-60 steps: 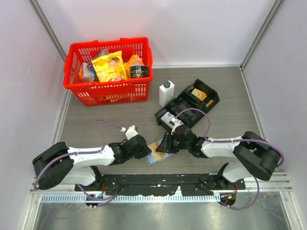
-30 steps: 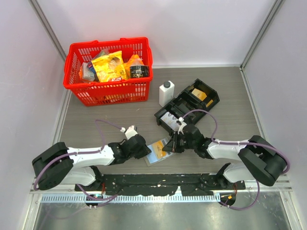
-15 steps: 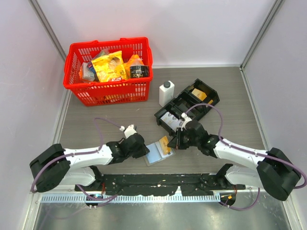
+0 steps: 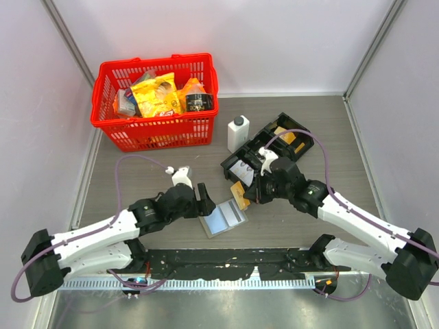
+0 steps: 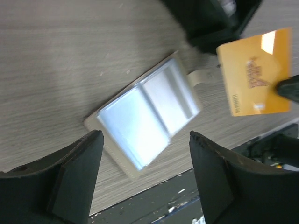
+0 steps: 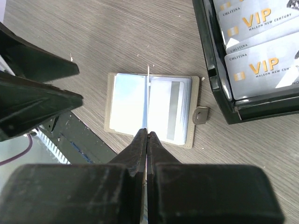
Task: Take the credit cards out of the card holder
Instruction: Remove the credit card from the card holder, then place the credit card in the storage box, then remove the credit card from the card holder.
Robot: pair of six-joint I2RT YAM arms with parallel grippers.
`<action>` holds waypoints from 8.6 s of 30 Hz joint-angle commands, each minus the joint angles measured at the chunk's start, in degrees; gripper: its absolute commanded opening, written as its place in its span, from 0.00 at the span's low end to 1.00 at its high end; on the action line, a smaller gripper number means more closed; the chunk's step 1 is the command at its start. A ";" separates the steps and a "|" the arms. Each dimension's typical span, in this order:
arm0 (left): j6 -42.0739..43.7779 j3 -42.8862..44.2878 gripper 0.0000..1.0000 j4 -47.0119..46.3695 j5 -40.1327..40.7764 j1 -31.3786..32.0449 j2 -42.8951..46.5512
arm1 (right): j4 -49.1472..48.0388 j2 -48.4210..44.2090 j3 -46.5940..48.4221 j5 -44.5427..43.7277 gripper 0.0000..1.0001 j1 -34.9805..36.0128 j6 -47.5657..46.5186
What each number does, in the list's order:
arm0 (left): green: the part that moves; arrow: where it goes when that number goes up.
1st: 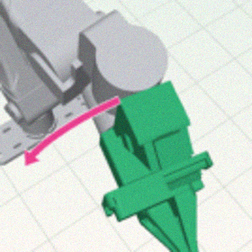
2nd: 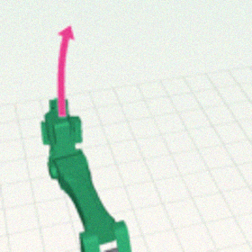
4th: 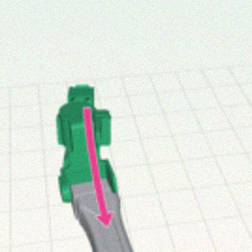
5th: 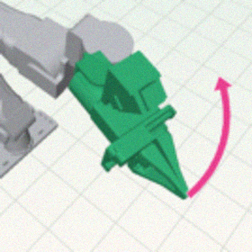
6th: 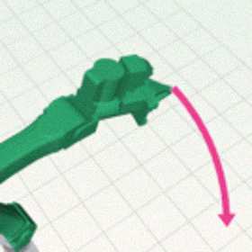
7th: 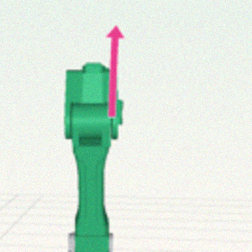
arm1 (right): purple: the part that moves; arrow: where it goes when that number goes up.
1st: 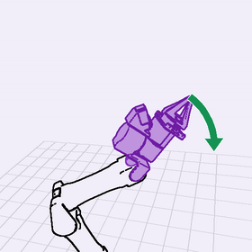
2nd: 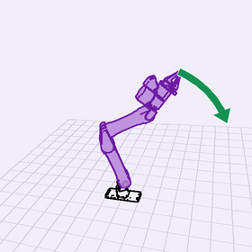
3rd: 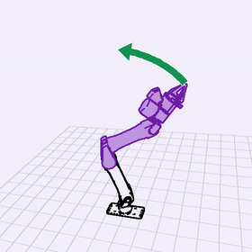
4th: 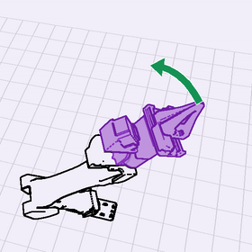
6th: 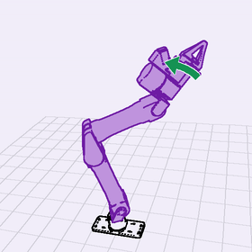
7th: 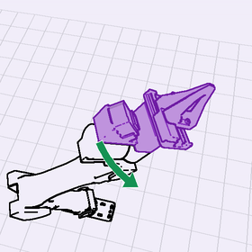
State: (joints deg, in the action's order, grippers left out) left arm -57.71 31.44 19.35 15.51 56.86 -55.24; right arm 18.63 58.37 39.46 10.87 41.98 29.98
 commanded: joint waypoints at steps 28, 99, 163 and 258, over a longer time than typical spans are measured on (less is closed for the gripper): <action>54.37 25.94 0.74 1.82 -56.72 -9.75 -7.68 | 3.69 -7.57 8.79 28.76 0.01 0.12 -19.69; 11.84 4.51 0.93 12.46 7.17 -13.79 19.03 | -47.29 40.24 12.74 -5.51 0.01 -43.29 28.20; -4.95 4.25 0.62 -6.87 0.05 2.99 -15.94 | -8.09 7.53 -0.97 -23.71 0.46 16.47 9.57; -6.53 0.11 0.45 -4.94 -2.06 4.14 -19.99 | -4.92 25.74 5.19 -24.50 0.47 19.37 6.15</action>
State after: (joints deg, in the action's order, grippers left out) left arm -64.07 31.57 13.56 14.68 60.14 -73.41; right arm 16.12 84.40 43.57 -13.80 61.06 37.01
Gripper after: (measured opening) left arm 0.455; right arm 0.479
